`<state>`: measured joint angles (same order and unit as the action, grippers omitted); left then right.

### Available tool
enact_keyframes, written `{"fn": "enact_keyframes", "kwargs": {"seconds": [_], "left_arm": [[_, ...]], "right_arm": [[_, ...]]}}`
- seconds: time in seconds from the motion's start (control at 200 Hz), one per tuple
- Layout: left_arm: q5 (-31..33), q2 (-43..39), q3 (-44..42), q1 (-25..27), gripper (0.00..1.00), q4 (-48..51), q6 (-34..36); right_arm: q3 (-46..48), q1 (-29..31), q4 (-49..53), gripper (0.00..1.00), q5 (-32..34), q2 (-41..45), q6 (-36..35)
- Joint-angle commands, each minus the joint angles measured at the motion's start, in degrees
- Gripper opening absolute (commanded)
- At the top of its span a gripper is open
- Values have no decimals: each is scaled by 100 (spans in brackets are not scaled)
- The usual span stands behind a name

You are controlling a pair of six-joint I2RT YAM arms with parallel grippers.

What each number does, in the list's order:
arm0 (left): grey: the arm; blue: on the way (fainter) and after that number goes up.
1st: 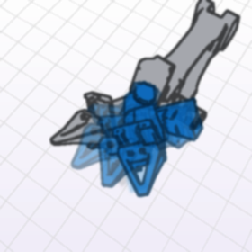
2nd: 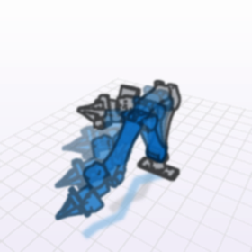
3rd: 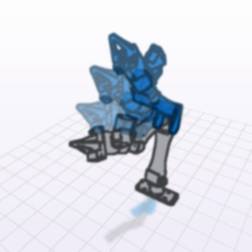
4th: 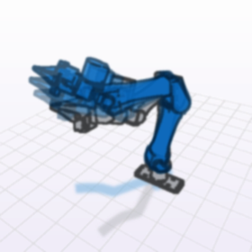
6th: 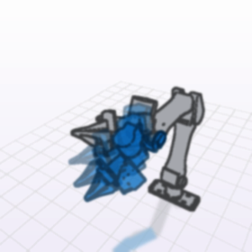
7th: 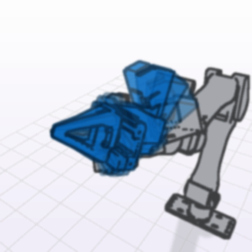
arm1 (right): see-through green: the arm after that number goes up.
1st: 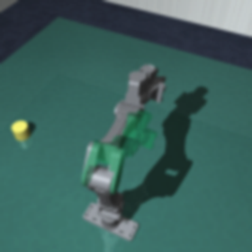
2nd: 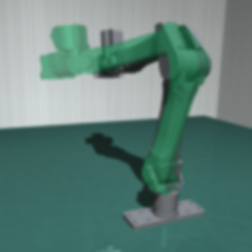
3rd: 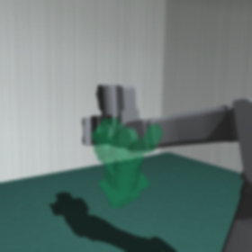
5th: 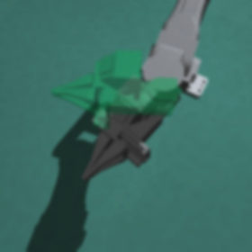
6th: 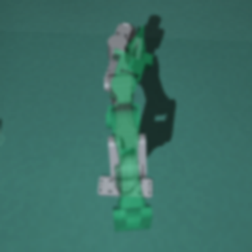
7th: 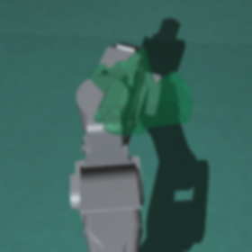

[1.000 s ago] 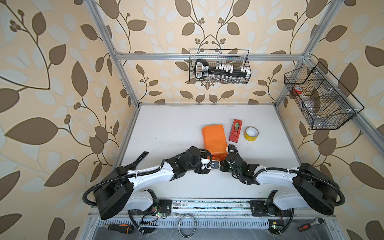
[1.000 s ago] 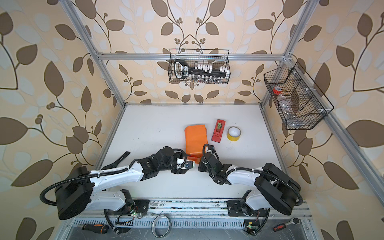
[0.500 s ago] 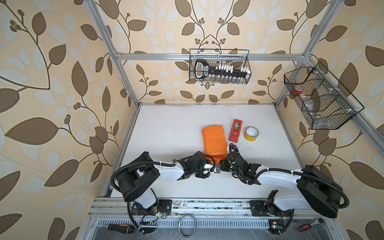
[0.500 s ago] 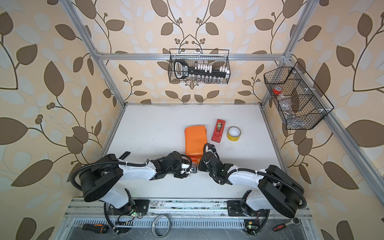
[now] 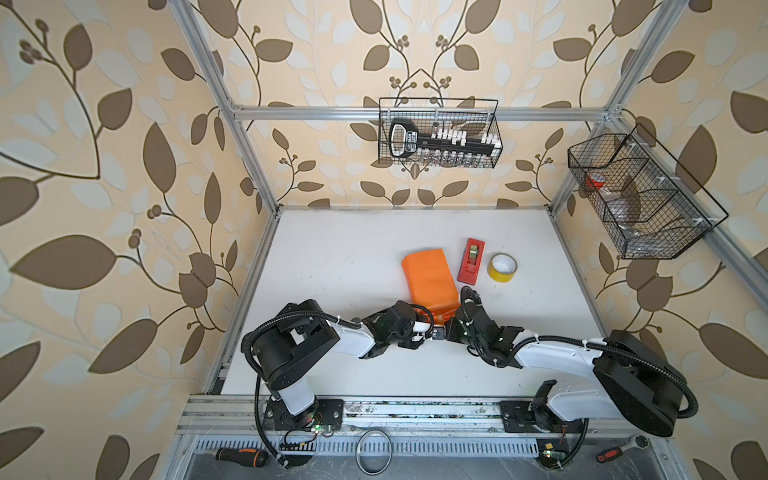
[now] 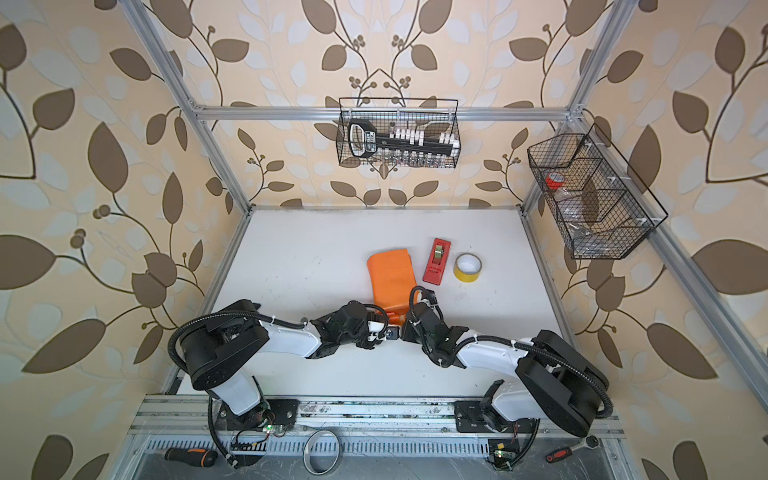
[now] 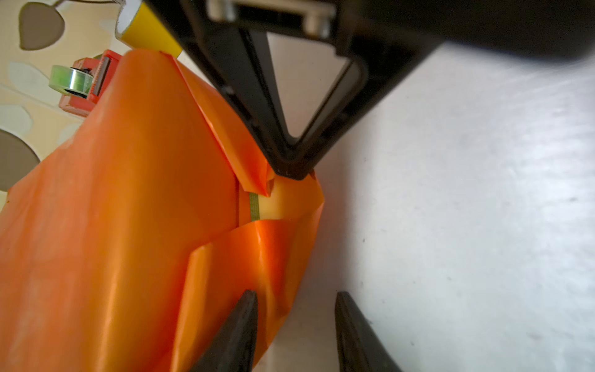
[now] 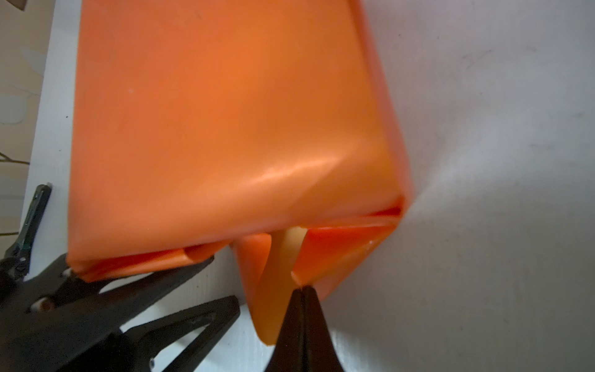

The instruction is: Wrap the gift box in paper

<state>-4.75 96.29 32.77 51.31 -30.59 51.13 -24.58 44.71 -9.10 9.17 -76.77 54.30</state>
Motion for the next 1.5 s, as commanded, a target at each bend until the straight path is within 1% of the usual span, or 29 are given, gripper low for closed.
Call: {"fn": "enact_keyframes", "kwargs": {"seconds": [0.0,0.08,0.235,0.405,0.6,0.75,0.88,0.97,1.11,1.24,1.419,1.499], "left_arm": [[-299,33,-100,28,42,-239,403],[-427,32,-156,-5,42,-312,463],[-356,191,-181,-11,42,-715,447],[-139,395,-47,-16,38,-1106,386],[96,497,-62,-16,37,-1520,317],[14,572,-8,-8,38,-1480,282],[79,743,-72,-9,33,-1949,274],[165,838,-57,-7,30,-2102,288],[290,974,-75,-8,28,-2404,303],[330,1090,-200,-16,30,-2926,314],[55,1294,-260,-16,31,-3185,363],[74,1381,-272,-16,31,-3319,361]], "right_arm": [[130,-136,-657,0,-465,232,369],[190,-230,-771,0,-622,250,463],[252,-333,-930,0,-817,225,565],[261,-340,-981,0,-842,187,599],[265,-337,-944,0,-837,203,581],[265,-346,-961,0,-846,201,595],[286,-347,-961,0,-827,240,603],[296,-346,-982,0,-841,228,608],[313,-336,-1040,0,-860,206,666],[356,-345,-1086,0,-885,237,708],[392,-380,-1173,0,-938,290,809],[392,-410,-1230,0,-993,277,851]]}}
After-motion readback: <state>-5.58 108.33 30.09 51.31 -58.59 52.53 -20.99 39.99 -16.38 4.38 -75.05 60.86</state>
